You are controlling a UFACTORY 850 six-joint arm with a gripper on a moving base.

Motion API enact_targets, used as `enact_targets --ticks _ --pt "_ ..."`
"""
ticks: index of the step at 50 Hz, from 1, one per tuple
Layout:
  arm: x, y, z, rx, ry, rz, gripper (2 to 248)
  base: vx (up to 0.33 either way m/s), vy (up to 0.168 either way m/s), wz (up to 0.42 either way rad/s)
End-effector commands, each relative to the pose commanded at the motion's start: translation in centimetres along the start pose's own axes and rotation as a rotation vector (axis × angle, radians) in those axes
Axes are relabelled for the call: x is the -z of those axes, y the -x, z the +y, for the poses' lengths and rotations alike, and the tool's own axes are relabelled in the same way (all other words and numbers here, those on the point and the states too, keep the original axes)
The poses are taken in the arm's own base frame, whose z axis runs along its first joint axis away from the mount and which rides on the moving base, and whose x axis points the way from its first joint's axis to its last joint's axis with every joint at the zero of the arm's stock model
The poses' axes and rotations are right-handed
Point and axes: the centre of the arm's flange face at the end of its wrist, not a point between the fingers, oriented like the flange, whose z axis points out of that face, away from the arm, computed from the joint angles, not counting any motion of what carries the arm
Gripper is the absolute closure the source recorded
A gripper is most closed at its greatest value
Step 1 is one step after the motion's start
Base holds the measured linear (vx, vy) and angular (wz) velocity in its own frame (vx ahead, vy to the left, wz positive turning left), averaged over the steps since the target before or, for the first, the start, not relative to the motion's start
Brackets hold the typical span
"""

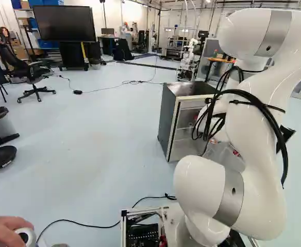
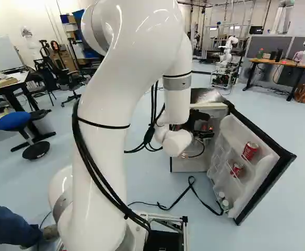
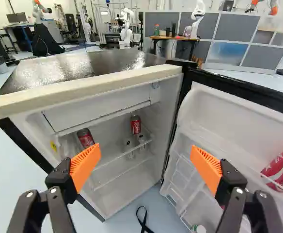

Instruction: Grab a drink from the fridge

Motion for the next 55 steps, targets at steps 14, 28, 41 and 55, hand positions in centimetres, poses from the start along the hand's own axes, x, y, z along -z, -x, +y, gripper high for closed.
enact_targets --ticks 14,28,41,55 --pt "-1.0 1.4 -0.2 0.004 -0.019 -0.025 3 0.000 0.000 0.000" --pt "-3.3 2.5 -1.1 0.020 -0.071 -0.020 3 0.000 0.000 0.000" --pt "-5.8 3.5 -2.3 0.041 -0.135 0.002 3 0.000 0.000 0.000" --pt "-8.6 4.6 -3.5 0.059 -0.193 0.023 3 0.000 0.000 0.000"
